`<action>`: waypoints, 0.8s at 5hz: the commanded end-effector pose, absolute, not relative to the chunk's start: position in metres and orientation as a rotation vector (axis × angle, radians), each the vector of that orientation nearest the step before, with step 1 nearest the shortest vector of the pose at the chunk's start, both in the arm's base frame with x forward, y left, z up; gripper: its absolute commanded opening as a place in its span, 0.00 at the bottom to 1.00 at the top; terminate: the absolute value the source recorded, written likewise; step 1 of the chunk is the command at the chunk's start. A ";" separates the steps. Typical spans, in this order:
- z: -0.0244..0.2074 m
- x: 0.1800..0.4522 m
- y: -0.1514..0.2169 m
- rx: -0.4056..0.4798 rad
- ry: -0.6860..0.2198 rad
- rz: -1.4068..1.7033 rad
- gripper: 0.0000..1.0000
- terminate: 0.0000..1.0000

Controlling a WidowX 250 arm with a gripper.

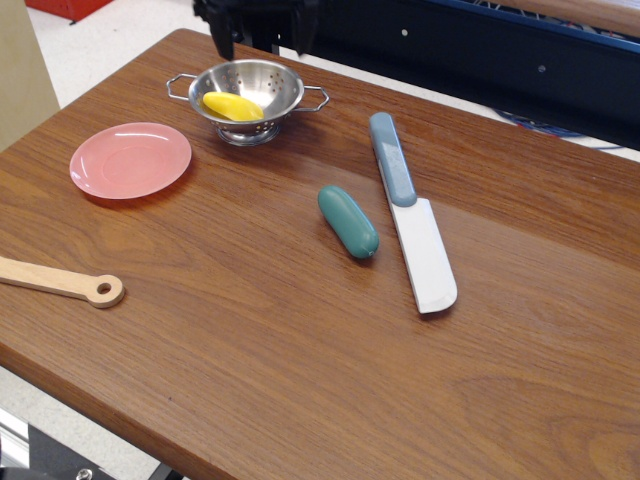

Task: Take banana out of colander

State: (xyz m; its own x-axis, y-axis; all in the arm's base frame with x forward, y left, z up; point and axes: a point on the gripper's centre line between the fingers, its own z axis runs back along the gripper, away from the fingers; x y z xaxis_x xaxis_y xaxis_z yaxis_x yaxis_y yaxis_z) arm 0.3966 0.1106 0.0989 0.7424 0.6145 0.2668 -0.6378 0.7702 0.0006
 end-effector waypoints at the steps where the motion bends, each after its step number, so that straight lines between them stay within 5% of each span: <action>1: 0.109 0.399 0.133 0.134 -0.218 0.942 1.00 0.00; 4: 0.091 0.395 0.149 0.038 -0.252 1.076 1.00 0.00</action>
State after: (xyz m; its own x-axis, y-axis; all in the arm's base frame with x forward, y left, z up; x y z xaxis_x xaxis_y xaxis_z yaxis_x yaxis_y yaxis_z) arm 0.3997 0.1471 0.0498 0.4683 0.8710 0.1486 -0.8785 0.4769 -0.0270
